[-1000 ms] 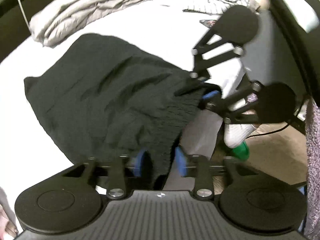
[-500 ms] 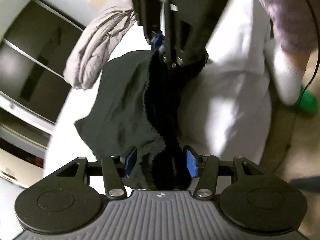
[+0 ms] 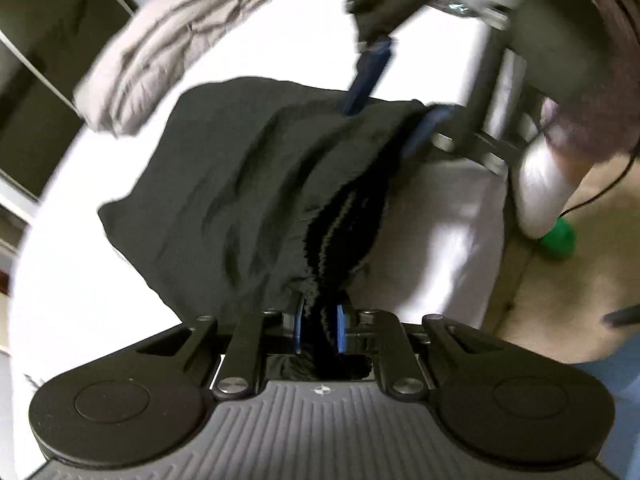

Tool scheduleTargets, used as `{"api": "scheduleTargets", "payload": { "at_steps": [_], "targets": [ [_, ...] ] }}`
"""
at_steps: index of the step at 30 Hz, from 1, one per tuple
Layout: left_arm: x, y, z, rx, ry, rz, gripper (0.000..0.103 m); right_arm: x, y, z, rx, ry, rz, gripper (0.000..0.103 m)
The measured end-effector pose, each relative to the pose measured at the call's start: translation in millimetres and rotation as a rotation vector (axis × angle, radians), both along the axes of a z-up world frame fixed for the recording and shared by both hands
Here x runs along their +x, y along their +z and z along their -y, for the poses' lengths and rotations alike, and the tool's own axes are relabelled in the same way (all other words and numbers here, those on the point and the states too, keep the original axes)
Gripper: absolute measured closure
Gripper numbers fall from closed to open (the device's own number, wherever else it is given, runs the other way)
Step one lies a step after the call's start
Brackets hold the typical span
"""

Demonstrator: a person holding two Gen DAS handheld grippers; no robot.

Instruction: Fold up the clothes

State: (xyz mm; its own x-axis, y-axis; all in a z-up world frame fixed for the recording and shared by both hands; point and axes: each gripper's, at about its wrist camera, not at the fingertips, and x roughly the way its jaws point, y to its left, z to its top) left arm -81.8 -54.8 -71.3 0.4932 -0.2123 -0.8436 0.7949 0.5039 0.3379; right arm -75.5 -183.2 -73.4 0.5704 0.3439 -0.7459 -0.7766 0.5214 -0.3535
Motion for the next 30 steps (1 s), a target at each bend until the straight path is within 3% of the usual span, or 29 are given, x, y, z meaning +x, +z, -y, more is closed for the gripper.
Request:
{"api": "scheduleTargets", "payload": {
  "at_steps": [5,9,12,17,19,23,30],
  "targets": [
    [41,13,-11,-0.090,0.105,-0.204,0.090,-35,2,-9,-0.055,0.096,0.152,0.033],
    [71,18,-21,-0.165,0.211,-0.335,0.090,-53,-13,-18,-0.164,0.150,0.233,0.032],
    [89,20,-30,-0.228,0.278,-0.402,0.090,-60,-26,-21,-0.240,0.172,0.264,0.032],
    [101,20,-37,-0.271,0.310,-0.444,0.090,-54,-42,-19,-0.323,0.158,0.304,0.034],
    [100,20,-38,-0.273,0.310,-0.451,0.090,-54,-46,-21,-0.344,0.162,0.315,0.037],
    [102,19,-45,-0.286,0.317,-0.461,0.090,-50,-47,-18,-0.374,0.158,0.331,0.064],
    [87,21,-44,-0.258,0.259,-0.392,0.090,-33,-27,-8,-0.294,0.076,0.308,0.084]
  ]
}}
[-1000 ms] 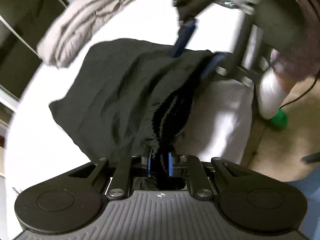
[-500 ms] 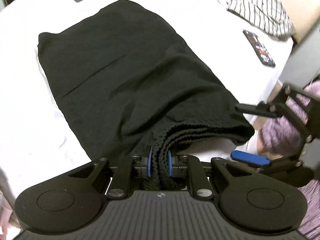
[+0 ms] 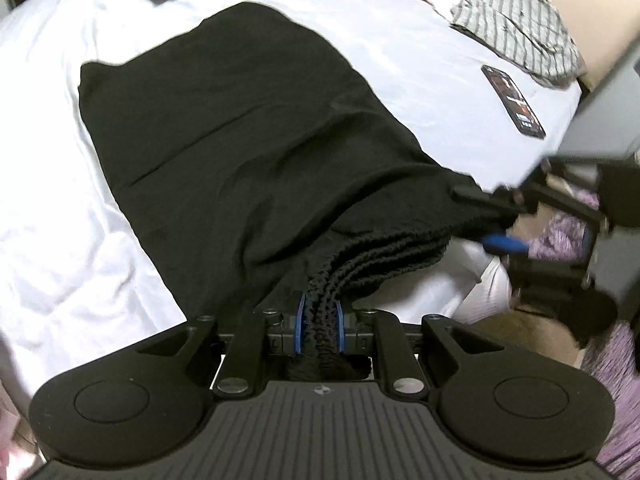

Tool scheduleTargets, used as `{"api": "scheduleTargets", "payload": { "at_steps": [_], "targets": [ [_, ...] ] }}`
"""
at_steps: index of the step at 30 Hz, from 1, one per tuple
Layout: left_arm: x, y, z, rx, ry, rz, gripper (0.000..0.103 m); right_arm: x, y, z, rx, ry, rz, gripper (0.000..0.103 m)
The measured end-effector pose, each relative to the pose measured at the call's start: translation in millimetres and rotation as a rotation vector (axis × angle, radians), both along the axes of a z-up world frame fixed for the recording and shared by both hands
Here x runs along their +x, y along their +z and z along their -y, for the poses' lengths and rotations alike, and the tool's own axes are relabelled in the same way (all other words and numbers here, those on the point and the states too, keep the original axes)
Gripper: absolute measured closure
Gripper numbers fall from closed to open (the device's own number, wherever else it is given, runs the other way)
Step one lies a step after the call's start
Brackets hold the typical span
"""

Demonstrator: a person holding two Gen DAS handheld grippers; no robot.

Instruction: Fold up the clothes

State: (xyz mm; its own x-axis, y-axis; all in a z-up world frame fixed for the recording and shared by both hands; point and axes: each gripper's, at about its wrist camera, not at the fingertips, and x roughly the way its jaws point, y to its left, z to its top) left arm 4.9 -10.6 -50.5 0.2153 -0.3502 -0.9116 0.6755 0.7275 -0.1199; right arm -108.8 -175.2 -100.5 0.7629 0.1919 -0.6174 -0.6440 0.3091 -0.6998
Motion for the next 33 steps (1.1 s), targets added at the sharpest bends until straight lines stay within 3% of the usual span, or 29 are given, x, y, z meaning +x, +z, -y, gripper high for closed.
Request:
{"api": "scheduleTargets", "payload": {
  "at_steps": [4,12,16,20,23,29,33],
  "targets": [
    [-26,0,9,0.063,-0.108,0.131,0.089,19,15,7,0.090,-0.062,-0.042,0.085],
    [-85,-16,31,0.244,-0.273,0.415,0.074,58,31,19,0.267,-0.153,-0.183,0.085],
    [-121,-39,51,0.427,-0.336,0.650,0.058,68,31,21,0.311,-0.175,-0.229,0.085],
    [-149,-67,70,0.596,-0.375,0.820,0.056,72,33,20,0.330,-0.186,-0.253,0.085],
    [-157,-82,82,0.672,-0.365,0.878,0.053,72,33,19,0.336,-0.191,-0.259,0.085],
    [-160,-95,88,0.721,-0.371,0.911,0.048,73,33,21,0.345,-0.200,-0.267,0.085],
    [-156,-100,88,0.727,-0.359,0.871,0.040,74,33,22,0.350,-0.209,-0.267,0.085]
  ]
}}
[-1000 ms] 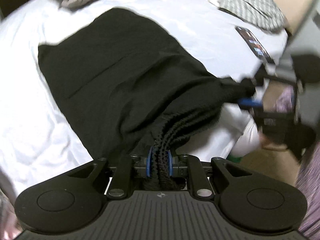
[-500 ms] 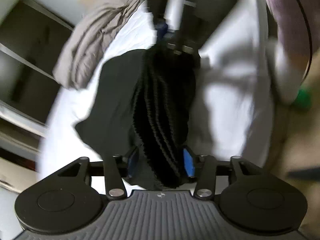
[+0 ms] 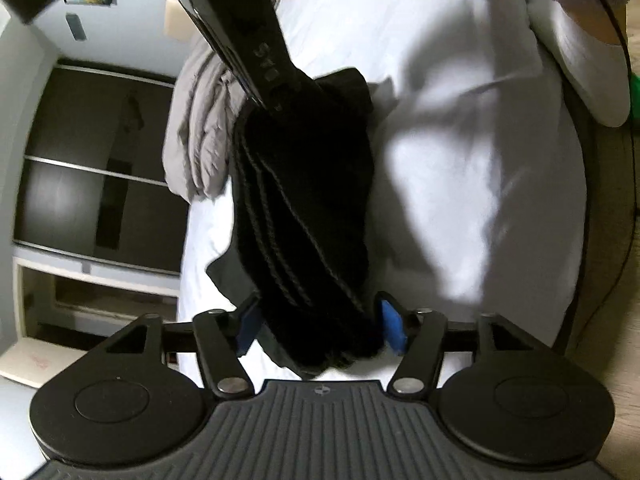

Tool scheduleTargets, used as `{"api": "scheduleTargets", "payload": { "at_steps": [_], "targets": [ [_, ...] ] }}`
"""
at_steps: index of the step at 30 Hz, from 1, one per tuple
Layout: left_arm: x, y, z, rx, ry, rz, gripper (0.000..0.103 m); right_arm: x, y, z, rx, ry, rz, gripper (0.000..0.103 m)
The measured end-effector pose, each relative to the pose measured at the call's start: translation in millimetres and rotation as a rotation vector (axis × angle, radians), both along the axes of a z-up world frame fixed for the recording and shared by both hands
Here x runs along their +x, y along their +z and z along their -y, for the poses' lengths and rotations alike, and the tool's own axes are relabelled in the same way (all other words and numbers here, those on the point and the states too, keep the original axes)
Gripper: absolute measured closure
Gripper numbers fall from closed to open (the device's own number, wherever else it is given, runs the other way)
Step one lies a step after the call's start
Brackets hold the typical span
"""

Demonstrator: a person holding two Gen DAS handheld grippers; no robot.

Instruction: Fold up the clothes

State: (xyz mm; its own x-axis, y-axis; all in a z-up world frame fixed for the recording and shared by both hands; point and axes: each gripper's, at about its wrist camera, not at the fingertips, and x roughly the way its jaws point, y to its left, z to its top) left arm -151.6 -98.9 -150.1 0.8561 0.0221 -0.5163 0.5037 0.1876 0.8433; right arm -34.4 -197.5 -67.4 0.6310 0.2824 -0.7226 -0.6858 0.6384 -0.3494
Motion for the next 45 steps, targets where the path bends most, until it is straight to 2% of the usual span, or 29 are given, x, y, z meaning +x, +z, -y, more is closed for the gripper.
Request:
{"api": "scheduleTargets", "payload": {
  "at_steps": [2,6,8,9,10,17,23,30,36,40,45],
  "targets": [
    [4,-2,-1,-0.006,0.023,-0.020,0.040,0,1,0,0.007,-0.005,-0.004,0.085],
    [9,1,-4,-0.037,0.040,0.014,0.043,-1,1,0,0.005,-0.002,-0.005,0.085],
    [10,8,-6,-0.059,0.039,0.013,0.058,-2,1,0,0.003,-0.002,-0.005,0.085],
    [10,11,-8,-0.069,0.036,0.011,0.062,-2,1,1,0.005,-0.002,-0.007,0.085],
    [10,15,-9,-0.079,0.027,0.004,0.072,-2,1,3,0.009,0.000,-0.009,0.085],
    [16,38,-28,-0.147,-0.023,-0.135,0.088,-17,0,13,0.011,0.074,-0.034,0.085],
    [13,60,-45,-0.171,-0.086,-0.253,0.090,-51,4,17,-0.024,0.188,-0.089,0.086],
    [-7,83,-65,-0.182,-0.148,-0.410,0.090,-82,22,17,0.001,0.279,-0.192,0.088],
    [-6,110,-80,-0.248,-0.162,-0.581,0.090,-101,42,19,0.029,0.342,-0.303,0.088],
    [25,130,-84,-0.311,-0.146,-0.627,0.090,-84,58,25,0.078,0.283,-0.307,0.088],
    [75,157,-87,-0.370,-0.137,-0.638,0.090,-37,84,31,0.122,0.205,-0.277,0.088]
  ]
}}
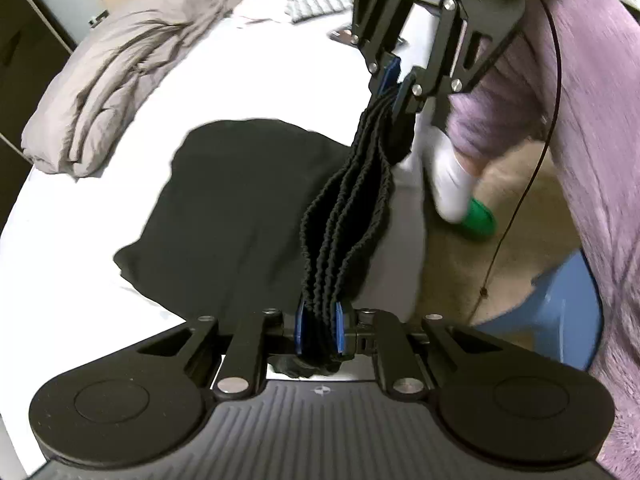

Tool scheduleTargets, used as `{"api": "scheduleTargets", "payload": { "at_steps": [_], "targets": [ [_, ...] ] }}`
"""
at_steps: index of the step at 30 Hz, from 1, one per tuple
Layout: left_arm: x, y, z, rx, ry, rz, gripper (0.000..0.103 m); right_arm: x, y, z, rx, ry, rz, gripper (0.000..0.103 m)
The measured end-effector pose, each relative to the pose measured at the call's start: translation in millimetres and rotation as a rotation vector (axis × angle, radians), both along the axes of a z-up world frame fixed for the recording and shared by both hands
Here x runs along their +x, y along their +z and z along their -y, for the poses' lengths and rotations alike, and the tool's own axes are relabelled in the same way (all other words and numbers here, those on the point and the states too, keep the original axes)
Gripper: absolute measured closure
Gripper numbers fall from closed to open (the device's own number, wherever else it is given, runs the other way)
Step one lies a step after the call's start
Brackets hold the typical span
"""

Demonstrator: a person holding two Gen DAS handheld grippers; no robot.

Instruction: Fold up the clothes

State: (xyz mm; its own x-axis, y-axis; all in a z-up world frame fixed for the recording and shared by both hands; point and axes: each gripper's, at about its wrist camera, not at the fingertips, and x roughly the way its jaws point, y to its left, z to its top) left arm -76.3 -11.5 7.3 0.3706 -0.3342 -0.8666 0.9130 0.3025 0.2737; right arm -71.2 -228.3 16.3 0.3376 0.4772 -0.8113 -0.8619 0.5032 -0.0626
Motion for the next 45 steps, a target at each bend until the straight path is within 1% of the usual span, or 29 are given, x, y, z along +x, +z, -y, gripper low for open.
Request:
{"api": "scheduleTargets", "payload": {
  "at_steps": [5,8,11,15,19,26,30,32,34,36,38,39,40,41,42,45],
  "targets": [
    [52,19,4,-0.019,0.007,-0.002,0.090,56,15,0,0.008,-0.048,0.026,0.088],
    [87,25,6,-0.035,0.041,-0.006,0.090,92,18,-4,0.000,-0.076,0.032,0.088],
    [124,27,7,-0.059,0.076,-0.037,0.090,130,17,-5,-0.005,-0.106,0.012,0.088],
    [168,17,6,-0.070,0.100,-0.085,0.090,172,7,-8,-0.009,-0.139,-0.032,0.088],
    [209,4,9,-0.056,0.105,-0.138,0.090,212,-14,-13,-0.027,-0.164,-0.087,0.088],
    [272,-33,13,-0.054,0.134,-0.216,0.090,274,-59,-16,-0.024,-0.237,-0.192,0.088],
    [291,-57,14,-0.048,0.161,-0.257,0.088,299,-83,-16,-0.014,-0.280,-0.244,0.087],
    [299,-63,11,-0.064,0.187,-0.273,0.082,304,-91,-14,-0.010,-0.297,-0.255,0.086],
    [305,-64,7,-0.089,0.222,-0.281,0.077,310,-97,-11,-0.001,-0.317,-0.256,0.082],
    [311,-64,2,-0.114,0.262,-0.282,0.074,314,-101,-6,0.014,-0.356,-0.242,0.073],
    [313,-64,-3,-0.126,0.303,-0.267,0.062,317,-103,0,0.030,-0.399,-0.226,0.069],
    [314,-63,-5,-0.129,0.325,-0.254,0.060,317,-104,3,0.037,-0.422,-0.216,0.066],
    [314,-61,-7,-0.132,0.348,-0.241,0.060,316,-103,5,0.041,-0.438,-0.202,0.065],
    [313,-59,-9,-0.135,0.369,-0.226,0.055,314,-101,7,0.045,-0.453,-0.186,0.064],
    [313,-56,-11,-0.138,0.388,-0.211,0.053,312,-99,8,0.045,-0.468,-0.163,0.061],
    [306,-44,-15,-0.145,0.434,-0.159,0.052,306,-90,13,0.053,-0.514,-0.099,0.057]
  ]
}}
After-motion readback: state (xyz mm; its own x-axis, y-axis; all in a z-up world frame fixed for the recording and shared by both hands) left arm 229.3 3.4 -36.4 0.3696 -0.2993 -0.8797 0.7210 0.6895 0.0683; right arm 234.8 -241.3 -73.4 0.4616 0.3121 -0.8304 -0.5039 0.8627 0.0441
